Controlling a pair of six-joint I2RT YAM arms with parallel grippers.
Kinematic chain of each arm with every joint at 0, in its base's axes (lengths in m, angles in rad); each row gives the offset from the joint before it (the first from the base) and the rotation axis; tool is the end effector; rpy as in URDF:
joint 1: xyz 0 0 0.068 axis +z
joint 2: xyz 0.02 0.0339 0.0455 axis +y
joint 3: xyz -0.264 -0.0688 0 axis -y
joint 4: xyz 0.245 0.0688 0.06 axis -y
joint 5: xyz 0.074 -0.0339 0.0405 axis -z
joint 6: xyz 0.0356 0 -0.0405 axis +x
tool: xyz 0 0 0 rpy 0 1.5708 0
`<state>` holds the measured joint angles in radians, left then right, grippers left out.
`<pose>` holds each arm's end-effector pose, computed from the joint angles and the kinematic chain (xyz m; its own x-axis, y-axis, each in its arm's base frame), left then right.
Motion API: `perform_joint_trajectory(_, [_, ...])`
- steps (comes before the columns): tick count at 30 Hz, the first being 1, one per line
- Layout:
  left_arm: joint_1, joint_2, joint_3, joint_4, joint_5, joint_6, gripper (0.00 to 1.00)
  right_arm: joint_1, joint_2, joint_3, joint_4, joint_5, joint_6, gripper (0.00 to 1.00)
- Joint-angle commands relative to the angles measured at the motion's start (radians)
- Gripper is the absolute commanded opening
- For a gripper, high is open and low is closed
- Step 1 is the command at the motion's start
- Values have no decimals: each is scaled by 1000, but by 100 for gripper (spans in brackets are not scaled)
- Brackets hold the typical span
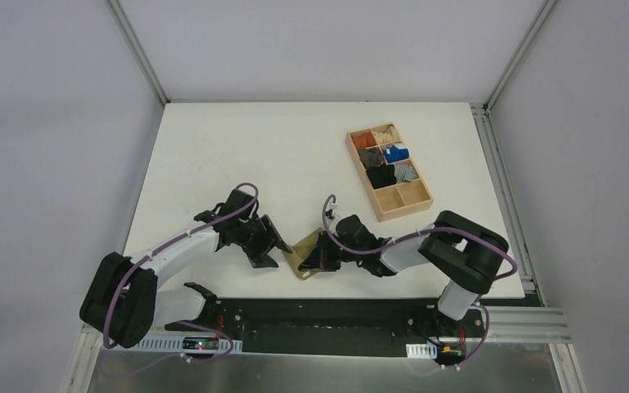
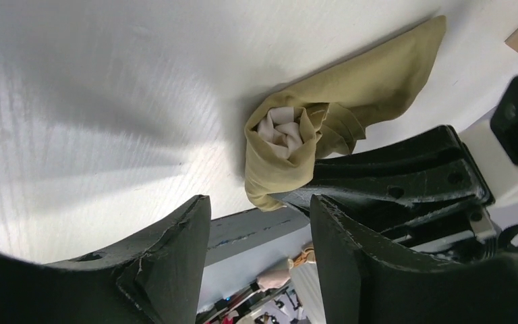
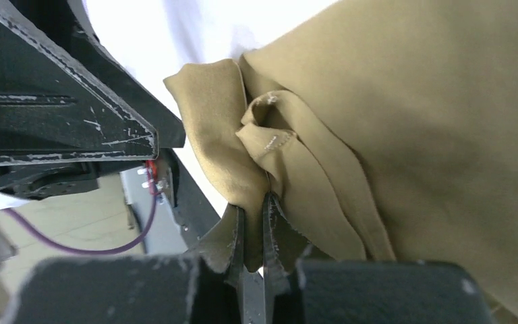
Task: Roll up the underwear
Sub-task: Roll the underwear to the center of the board.
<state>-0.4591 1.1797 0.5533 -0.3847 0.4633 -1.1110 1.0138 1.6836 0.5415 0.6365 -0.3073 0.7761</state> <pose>0.1805 -0.1070 0.1729 -0.8830 -0.4578 0.1038 -0.4105 0.6457 -0.6438 0.1497 0.2608 0.1257 -0.8475 -0.0978 -0.5217 -0.4979 0.4873 0.7174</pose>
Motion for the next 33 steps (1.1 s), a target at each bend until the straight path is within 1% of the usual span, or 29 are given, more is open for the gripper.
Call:
perform_joint_trajectory(1, [-7, 38, -16, 106, 52, 38, 56, -54, 94, -95, 257, -135, 136, 0])
perform_joint_trajectory(3, [-8, 64, -19, 123, 61, 54, 55, -72, 136, -122, 371, -166, 185, 0])
perform_joint_trajectory(8, [-9, 121, -27, 169, 67, 66, 54, -91, 222, -156, 540, -203, 263, 0])
perform_joint_trajectory(11, [-11, 161, -30, 198, 61, 64, 52, -93, 243, -152, 572, -216, 280, 0])
perform_joint_trajectory(13, [-13, 188, -32, 223, 53, 60, 49, -92, 244, -146, 572, -224, 285, 0])
perform_joint_trajectory(15, [-16, 218, -29, 242, 51, 59, 42, -93, 233, -142, 557, -225, 289, 0])
perform_joint_trajectory(16, [-15, 231, -26, 247, 51, 59, 35, -94, 226, -138, 540, -223, 289, 4])
perform_joint_trajectory(18, [-16, 254, -18, 248, 54, 63, 16, -92, 196, -131, 495, -217, 280, 20])
perform_joint_trajectory(19, [-15, 262, -15, 249, 58, 65, 5, -92, 173, -129, 461, -206, 269, 28])
perform_joint_trajectory(20, [-15, 266, -11, 244, 61, 66, 0, -91, 142, -127, 412, -192, 250, 34])
perform_joint_trajectory(22, [-15, 265, -4, 215, 54, 72, 0, -85, 63, -109, 250, -143, 189, 43])
perform_joint_trajectory(24, [-15, 241, 6, 155, 25, 84, 0, -66, -35, -70, 32, -69, 95, 50])
perform_joint_trajectory(26, [-15, 213, 19, 79, -8, 97, 0, -34, -128, 3, -213, 11, 8, 54])
perform_joint_trajectory(27, [-15, 199, 20, 50, -20, 98, 0, -10, -167, 44, -321, 83, -59, 57])
perform_joint_trajectory(29, [-15, 173, 14, 13, -30, 91, 0, 32, -211, 130, -522, 185, -153, 59])
perform_joint_trajectory(31, [-15, 153, 4, -3, -27, 76, 0, 85, -230, 207, -666, 286, -229, 60])
perform_joint_trajectory(32, [-16, 146, -2, -6, -24, 70, 0, 112, -231, 247, -746, 363, -260, 60])
perform_joint_trajectory(33, [-16, 140, -7, -8, -24, 62, 0, 140, -227, 281, -780, 414, -294, 60])
